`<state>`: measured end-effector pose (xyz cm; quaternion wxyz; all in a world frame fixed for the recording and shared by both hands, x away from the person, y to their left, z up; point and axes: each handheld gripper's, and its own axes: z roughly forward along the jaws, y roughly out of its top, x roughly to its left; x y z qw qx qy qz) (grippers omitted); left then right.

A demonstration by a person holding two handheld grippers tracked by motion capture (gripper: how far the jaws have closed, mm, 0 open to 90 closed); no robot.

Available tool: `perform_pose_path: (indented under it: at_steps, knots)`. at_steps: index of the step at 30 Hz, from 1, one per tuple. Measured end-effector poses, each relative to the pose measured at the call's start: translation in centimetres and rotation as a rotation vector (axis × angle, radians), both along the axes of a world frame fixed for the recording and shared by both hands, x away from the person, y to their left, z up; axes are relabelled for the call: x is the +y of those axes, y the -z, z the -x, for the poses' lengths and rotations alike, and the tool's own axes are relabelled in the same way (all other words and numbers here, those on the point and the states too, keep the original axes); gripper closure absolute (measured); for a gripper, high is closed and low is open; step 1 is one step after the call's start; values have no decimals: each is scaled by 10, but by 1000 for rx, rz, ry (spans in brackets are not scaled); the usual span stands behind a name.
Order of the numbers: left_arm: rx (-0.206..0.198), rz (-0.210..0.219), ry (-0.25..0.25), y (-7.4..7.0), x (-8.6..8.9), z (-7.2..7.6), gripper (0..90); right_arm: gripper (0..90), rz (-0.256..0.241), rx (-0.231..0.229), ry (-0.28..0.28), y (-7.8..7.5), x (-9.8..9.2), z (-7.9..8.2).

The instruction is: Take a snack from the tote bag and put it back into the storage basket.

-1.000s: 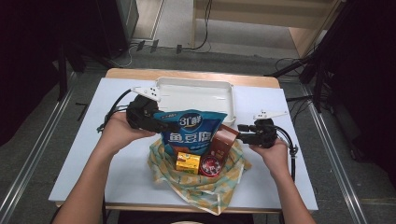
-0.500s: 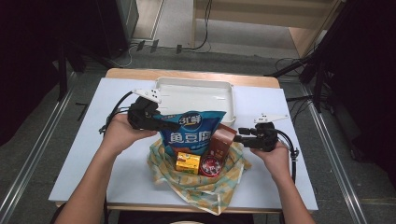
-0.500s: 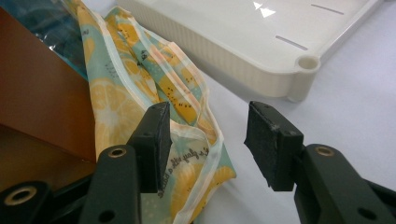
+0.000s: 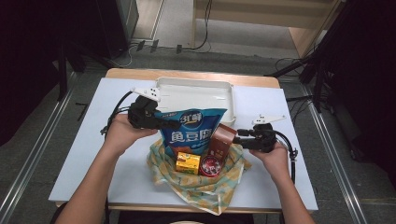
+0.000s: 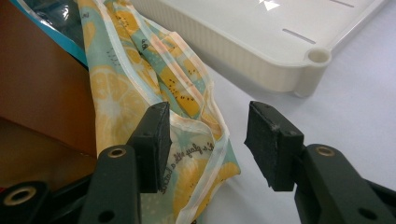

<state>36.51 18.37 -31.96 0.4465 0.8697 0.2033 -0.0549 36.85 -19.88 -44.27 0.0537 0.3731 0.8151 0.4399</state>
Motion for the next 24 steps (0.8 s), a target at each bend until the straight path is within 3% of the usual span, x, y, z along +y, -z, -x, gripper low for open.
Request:
perform_pose_path:
  at_steps: [4, 12, 17, 24]
  knots:
    - [13, 27, 5, -3, -1, 1, 900, 514, 1, 0, -3, 0, 0, 0]
    - [-10, 51, -26, -10, -2, 3, 900, 514, 5, 2, -6, 0, -1, 0]
    - [-17, 90, -58, -17, -3, 4, 900, 514, 3, 1, -8, 0, -1, 1]
    - [-36, 99, -62, -31, -8, 4, 900, 514, 5, 1, -3, 0, -2, 2]
